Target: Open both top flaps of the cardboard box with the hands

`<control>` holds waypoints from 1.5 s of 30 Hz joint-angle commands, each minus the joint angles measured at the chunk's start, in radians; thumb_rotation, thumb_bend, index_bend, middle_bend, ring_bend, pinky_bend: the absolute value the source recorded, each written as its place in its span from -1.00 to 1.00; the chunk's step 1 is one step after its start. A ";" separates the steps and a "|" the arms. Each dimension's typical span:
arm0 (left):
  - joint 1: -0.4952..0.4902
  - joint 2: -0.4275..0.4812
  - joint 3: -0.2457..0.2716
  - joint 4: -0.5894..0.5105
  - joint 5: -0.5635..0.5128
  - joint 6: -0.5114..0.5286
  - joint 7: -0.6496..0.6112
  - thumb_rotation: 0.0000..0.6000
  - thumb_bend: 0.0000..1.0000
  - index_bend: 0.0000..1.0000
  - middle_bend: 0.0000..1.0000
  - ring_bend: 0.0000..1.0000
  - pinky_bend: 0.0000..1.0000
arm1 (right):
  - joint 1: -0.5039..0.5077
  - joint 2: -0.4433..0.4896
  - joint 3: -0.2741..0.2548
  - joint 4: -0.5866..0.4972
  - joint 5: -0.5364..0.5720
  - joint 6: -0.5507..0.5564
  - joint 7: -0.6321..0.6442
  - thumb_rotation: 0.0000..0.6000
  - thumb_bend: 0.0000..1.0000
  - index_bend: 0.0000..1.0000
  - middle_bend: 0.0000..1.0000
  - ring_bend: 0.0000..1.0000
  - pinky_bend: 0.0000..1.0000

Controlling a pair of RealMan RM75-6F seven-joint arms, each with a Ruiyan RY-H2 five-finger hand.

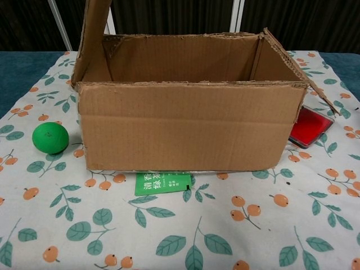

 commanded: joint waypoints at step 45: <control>0.544 0.331 -0.177 -0.213 0.239 0.012 -0.035 1.00 1.00 -0.21 0.18 -0.21 -0.10 | -0.009 -0.004 0.003 -0.021 -0.010 -0.018 0.007 1.00 -0.12 -0.81 -0.96 -0.88 -0.52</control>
